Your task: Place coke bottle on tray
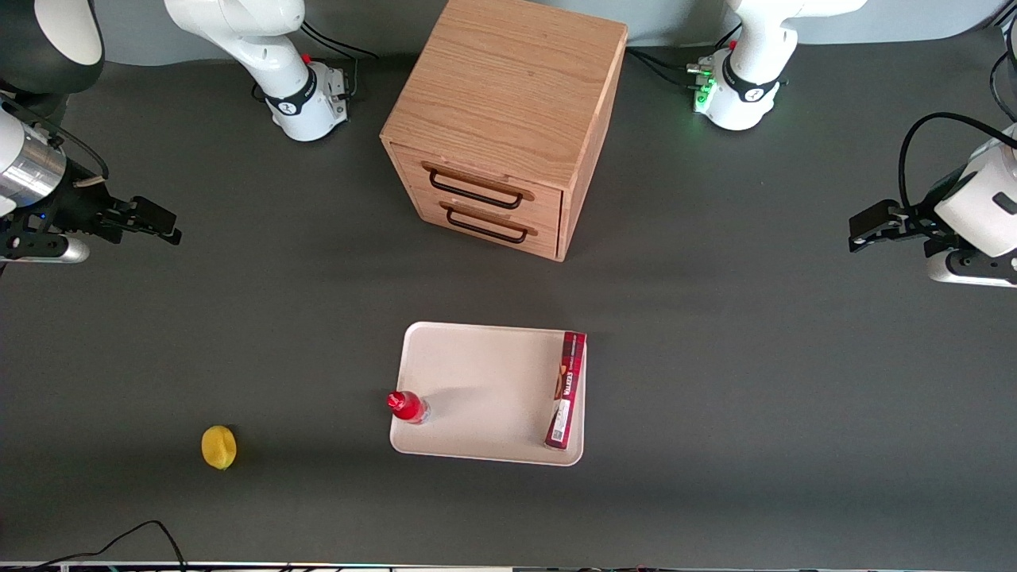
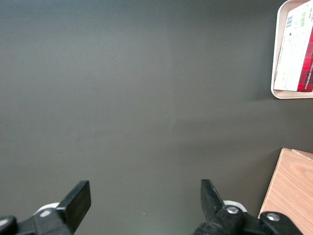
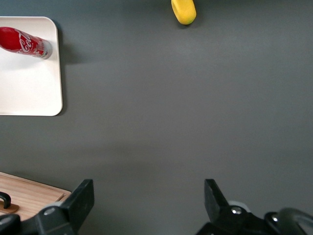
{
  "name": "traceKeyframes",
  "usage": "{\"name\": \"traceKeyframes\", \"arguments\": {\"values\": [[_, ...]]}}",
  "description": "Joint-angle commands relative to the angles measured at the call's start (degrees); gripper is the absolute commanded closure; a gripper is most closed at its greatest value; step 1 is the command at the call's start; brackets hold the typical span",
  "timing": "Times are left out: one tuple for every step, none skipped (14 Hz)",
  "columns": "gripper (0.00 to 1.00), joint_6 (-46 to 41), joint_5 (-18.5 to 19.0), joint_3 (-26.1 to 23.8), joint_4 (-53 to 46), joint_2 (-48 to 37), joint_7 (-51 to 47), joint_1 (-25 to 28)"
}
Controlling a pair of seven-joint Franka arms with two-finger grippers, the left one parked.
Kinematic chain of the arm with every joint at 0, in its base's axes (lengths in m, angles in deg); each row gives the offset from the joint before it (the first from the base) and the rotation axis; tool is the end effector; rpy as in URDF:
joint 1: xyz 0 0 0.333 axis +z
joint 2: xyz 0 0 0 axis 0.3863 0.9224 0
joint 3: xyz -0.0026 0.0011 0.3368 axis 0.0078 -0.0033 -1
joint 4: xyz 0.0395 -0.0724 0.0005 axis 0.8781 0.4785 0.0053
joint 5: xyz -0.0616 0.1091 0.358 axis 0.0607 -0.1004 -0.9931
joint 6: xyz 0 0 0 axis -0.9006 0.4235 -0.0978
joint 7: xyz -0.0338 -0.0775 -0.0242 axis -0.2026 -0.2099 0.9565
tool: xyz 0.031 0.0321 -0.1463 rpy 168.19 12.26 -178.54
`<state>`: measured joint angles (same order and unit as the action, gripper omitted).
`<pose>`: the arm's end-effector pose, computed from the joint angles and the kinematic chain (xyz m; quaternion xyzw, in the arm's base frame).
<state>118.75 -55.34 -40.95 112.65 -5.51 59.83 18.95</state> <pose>0.5102 -0.0093 0.5365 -0.9990 0.0419 0.0116 0.0099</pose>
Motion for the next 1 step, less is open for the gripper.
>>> {"name": "traceKeyframes", "arguments": {"values": [[0.0, 0.9, 0.2, -1.1, 0.3, 0.0, 1.5, -0.8]]}}
